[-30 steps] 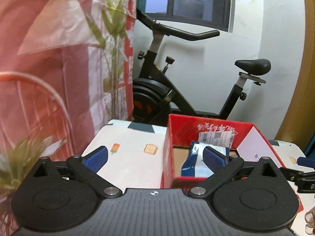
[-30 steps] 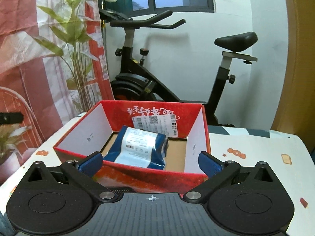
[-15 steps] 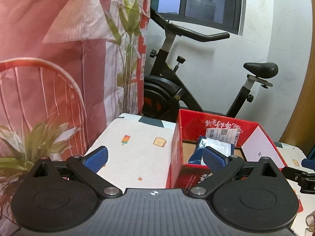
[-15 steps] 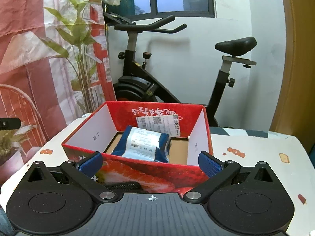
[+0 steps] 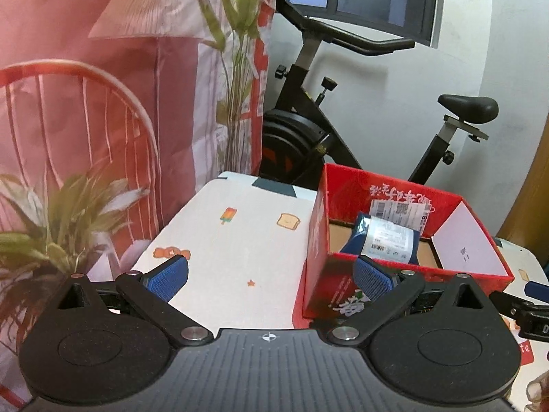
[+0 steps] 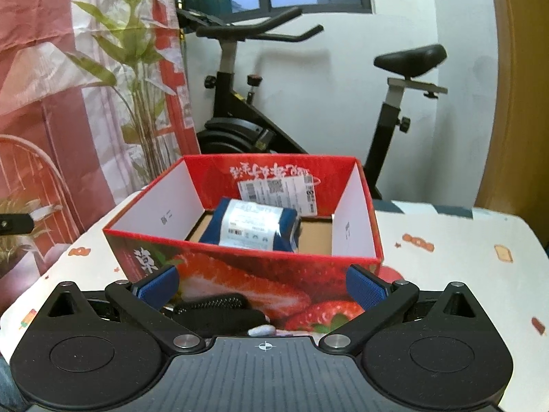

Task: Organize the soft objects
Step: 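Move both tools back toward the items beside the red box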

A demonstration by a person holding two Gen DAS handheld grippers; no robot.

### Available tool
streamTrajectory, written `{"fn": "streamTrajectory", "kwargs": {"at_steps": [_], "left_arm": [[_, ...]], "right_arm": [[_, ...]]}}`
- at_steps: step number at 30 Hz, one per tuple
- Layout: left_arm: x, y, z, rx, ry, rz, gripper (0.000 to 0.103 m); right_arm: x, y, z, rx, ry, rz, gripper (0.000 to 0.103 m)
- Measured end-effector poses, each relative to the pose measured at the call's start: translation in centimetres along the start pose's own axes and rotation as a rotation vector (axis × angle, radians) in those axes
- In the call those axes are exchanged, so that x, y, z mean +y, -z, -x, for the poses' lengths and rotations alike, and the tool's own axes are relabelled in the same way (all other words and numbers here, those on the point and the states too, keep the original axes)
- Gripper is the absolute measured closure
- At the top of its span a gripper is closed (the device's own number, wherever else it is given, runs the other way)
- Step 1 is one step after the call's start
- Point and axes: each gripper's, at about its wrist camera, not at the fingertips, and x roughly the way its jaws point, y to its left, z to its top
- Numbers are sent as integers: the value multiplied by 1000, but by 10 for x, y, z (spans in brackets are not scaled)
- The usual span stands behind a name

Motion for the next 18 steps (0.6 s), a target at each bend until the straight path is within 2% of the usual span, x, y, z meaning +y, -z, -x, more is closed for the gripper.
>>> {"fn": "streamTrajectory", "kwargs": {"at_steps": [6,10,15,18], "left_arm": [[-6,11,-8,18,31,-40,0],[-8,18,-22,68,71,-13,4],[-21,29,-27,104,116,-52,6],[-25,40,-33,153,153,-56,13]], "right_arm": [[5,11,-7,1,16,-3,0],[1,18,-23,49,32,-24,0],[-1,33,-30,80,28,-23,0],[-2,42,-32,97,23,-21,1]]}}
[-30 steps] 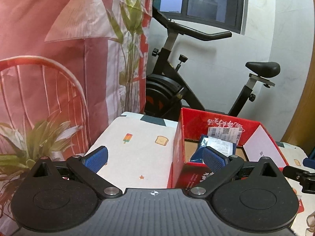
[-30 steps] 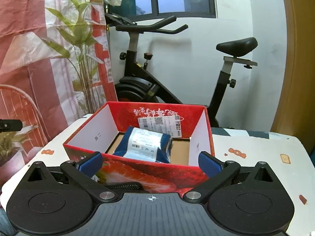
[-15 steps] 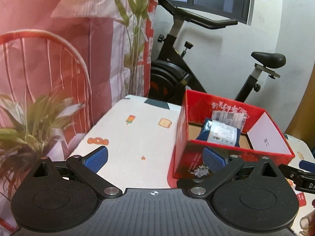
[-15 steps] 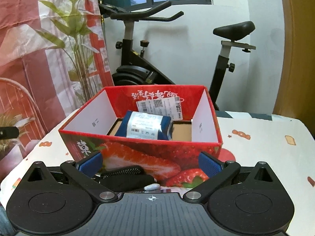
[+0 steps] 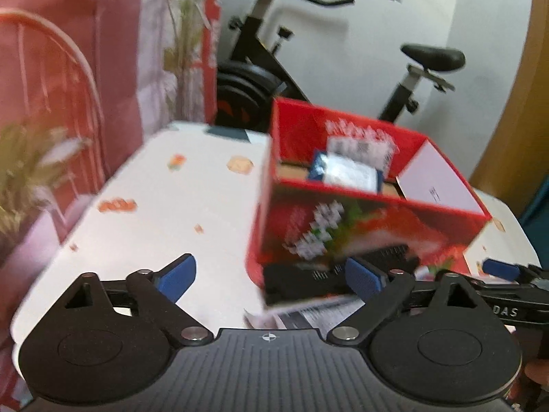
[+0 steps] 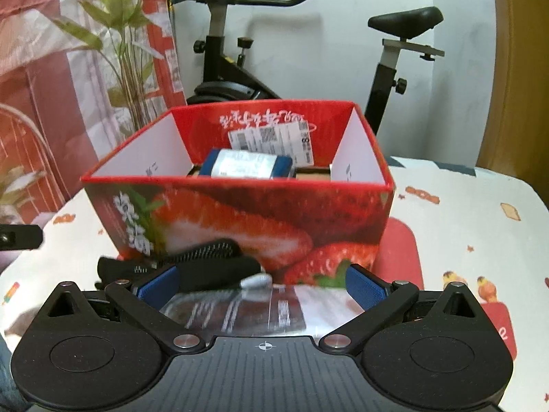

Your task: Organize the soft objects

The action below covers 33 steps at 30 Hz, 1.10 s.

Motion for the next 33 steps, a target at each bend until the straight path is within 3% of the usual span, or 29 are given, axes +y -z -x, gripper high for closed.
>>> {"fn": "streamTrajectory", "kwargs": {"at_steps": [3,10,19,33], "left_arm": [[1,9,-11,59,45,26,27],[13,27,-35,169,116,111,41],[24,42,-56,234,162,187,42],[33,57,-71,252,211,220,37]], "right_arm": [[4,7,-2,12,-2,19,1],[21,23,-3,12,10,134,4],[24,33,-2,16,17,169,4],[25,29,-9,86,-26,229,3]]}}
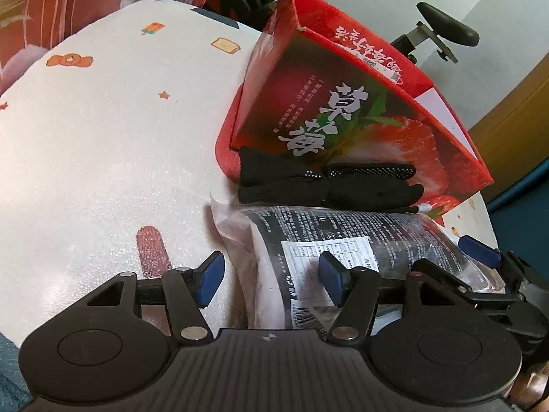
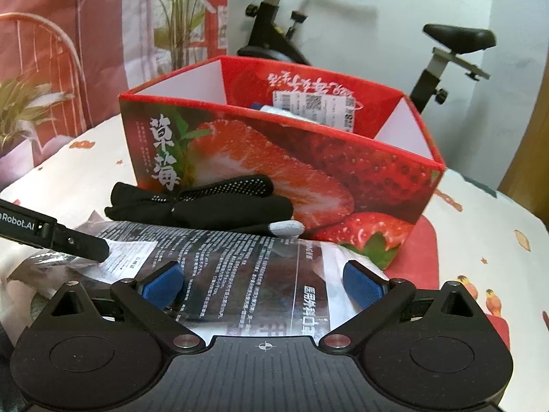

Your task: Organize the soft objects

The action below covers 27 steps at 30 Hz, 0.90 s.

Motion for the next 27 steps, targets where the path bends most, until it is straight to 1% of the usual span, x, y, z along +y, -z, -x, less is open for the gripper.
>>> {"fn": "streamTrajectory", "kwargs": {"at_steps": [3,7,11,14,18,20,24,27], "left_arm": [[4,1,-4,3,6,16,34],[7,1,-4,-1,18,13,33],[5,5,-1,-22,11,-3,32],[3,6,-1,-29,2,-5,32],[7,5,-3,-27,13,3,32],[9,4,-4,-25,22,16,32],[9,5,-3,-24,20,15,32],[11,4,-4,-24,31,21,32]], "right_arm": [[0,-9,-6,50,-27,6,3],[-7,-21,-15,102,-43,-23,3],[-17,-26,-19,129,-41,-75,3],[-25,-30,-17,136,-63,-140,3],[-33,-34,-20,171,-40,-141,4],[-40,-32,-21,177,-56,-162,4],[-45,-31,-25,190,-49,-160,3],[-51,-32,-32,212,-80,-168,2]]}}
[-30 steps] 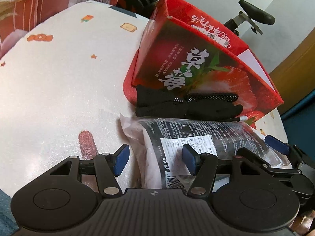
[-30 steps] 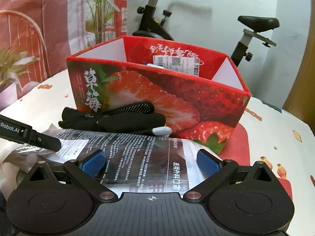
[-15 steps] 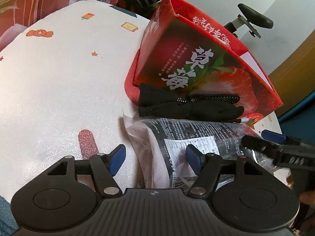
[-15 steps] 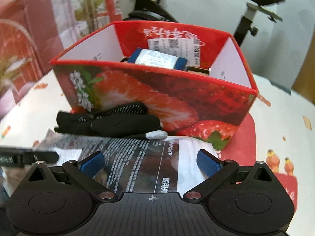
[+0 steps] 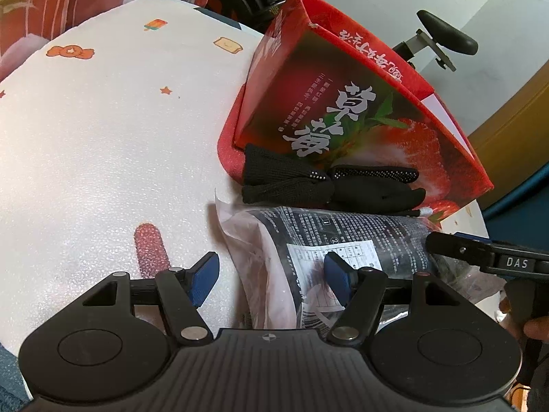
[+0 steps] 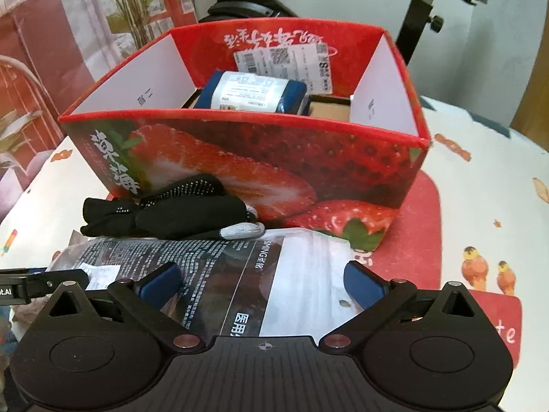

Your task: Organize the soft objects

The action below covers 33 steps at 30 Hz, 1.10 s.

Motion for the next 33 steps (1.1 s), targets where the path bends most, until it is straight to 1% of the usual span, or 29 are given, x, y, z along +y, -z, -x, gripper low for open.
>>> {"fn": "streamTrajectory", "kwargs": {"at_steps": [2,3,4,5,6,7,8,14,16,17,19,20,21,24,28,30,33], "left_arm": [[1,0,0,-1,6,3,32],[1,0,0,-1,9,2,32],[1,0,0,-2,12,1,32],[2,0,-1,-3,16,1,33],[2,0,-2,-1,24,4,34],[2,0,-2,4,37,9,39],[3,0,-3,10,55,14,41],[1,0,-5,6,65,15,41],[1,0,-5,7,71,17,44],[1,-1,-5,9,73,16,45],[-1,-3,-5,12,69,6,46],[0,-3,-5,13,68,2,46],[-1,-2,-5,13,66,-1,46],[-2,-3,-5,14,65,-1,46],[2,-9,1,32,83,64,48],[2,-15,9,10,72,64,48],[-1,-19,23,-25,74,71,48]], "right_arm": [[-1,-1,-3,9,-12,13,2],[-1,-2,-4,12,-18,20,3],[-1,-2,-5,16,-23,24,5],[0,-3,-6,23,-31,32,11],[2,-3,-6,26,-40,45,13],[4,-4,-5,27,-47,63,14],[7,-5,-5,34,-48,79,16],[6,-8,-8,57,-70,86,17],[4,-10,-8,66,-84,84,23],[4,-11,-7,70,-94,81,31],[7,-12,-4,77,-112,91,35],[12,-13,-3,79,-108,111,40],[16,-13,-1,80,-105,138,41],[30,-13,6,68,-70,229,44],[43,-11,20,27,-34,296,50],[49,-10,34,-6,-28,329,53],[58,-8,56,-55,-36,378,54]]}}
